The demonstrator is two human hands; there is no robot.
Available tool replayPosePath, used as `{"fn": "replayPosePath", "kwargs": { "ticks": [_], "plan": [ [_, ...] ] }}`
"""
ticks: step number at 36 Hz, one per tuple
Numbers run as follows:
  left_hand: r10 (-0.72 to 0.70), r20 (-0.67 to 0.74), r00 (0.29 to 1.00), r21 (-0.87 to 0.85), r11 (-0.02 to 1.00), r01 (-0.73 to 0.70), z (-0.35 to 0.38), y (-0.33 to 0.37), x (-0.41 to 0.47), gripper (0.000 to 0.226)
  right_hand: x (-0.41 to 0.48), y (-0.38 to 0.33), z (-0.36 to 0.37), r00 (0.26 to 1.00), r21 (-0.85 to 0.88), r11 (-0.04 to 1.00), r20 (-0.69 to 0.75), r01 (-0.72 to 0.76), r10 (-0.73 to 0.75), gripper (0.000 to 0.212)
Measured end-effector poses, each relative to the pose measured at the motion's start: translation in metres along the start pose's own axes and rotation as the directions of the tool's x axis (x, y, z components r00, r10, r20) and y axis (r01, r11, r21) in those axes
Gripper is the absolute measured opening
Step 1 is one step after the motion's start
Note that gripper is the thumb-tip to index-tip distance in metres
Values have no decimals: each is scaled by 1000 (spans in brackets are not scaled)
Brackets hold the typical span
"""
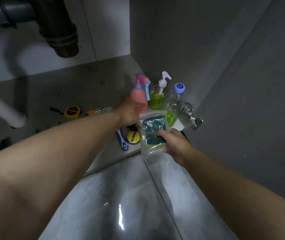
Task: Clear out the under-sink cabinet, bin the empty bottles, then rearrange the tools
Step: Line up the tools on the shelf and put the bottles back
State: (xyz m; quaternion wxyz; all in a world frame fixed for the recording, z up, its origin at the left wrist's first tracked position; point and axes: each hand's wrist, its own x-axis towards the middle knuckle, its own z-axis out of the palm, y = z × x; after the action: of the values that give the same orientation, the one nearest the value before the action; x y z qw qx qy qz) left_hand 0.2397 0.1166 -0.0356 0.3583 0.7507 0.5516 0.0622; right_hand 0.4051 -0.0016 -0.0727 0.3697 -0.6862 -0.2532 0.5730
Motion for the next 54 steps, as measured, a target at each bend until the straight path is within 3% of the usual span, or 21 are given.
{"fn": "replayPosePath", "kwargs": {
  "ticks": [7, 11, 14, 17, 21, 25, 29, 33, 36, 43, 47, 54],
  "plan": [
    [9, -43, 999, 25, 1000, -8, -13, -7, 15, 49, 6, -3, 0, 998, 81, 996, 40, 38, -41, 29],
    [-34, -190, 981, -116, 993, 12, -13, -7, 4, 45, 12, -11, 8, 993, 64, 993, 54, 100, -104, 32],
    [-129, -316, 940, -227, 972, 57, -9, -14, -6, 35, 16, -17, 16, 995, 6, 995, 7, 102, -102, 35],
    [-212, -329, 920, -272, 955, 123, -1, -25, -12, 24, 22, -18, 22, 992, -13, 997, -103, 74, -75, 34],
    [-144, -235, 961, -332, 941, 59, 16, -25, -22, 27, 25, -23, 34, 967, -9, 1000, -253, 4, -6, 64],
    [-70, -176, 982, -416, 909, -9, 31, -18, -31, 57, 15, -25, 38, 928, 140, 988, -356, -63, 110, 94],
    [-48, -206, 977, -370, 928, -33, 39, -11, -34, 88, 5, -19, 38, 959, 291, 956, -255, -46, 123, 76],
    [-35, -233, 972, -316, 948, -42, 42, -7, -35, 88, 7, -17, 38, 972, 293, 955, -204, -56, 120, 48],
    [26, -203, 979, -224, 972, -72, 41, -7, -33, 68, 10, -23, 37, 961, 295, 954, -247, -50, 127, 49],
    [-39, -115, 993, -216, 976, 14, 38, 2, -20, 50, 12, -20, 39, 958, 351, 936, -263, -14, 113, 52],
    [-45, -141, 989, -225, 974, 12, 43, 7, -20, 57, 9, -12, 35, 960, 307, 951, -250, -44, 125, 62],
    [-42, -226, 973, -254, 967, -18, 44, 2, -25, 67, 19, -21, 38, 982, 349, 935, -149, -54, 112, 52]
  ]
}}
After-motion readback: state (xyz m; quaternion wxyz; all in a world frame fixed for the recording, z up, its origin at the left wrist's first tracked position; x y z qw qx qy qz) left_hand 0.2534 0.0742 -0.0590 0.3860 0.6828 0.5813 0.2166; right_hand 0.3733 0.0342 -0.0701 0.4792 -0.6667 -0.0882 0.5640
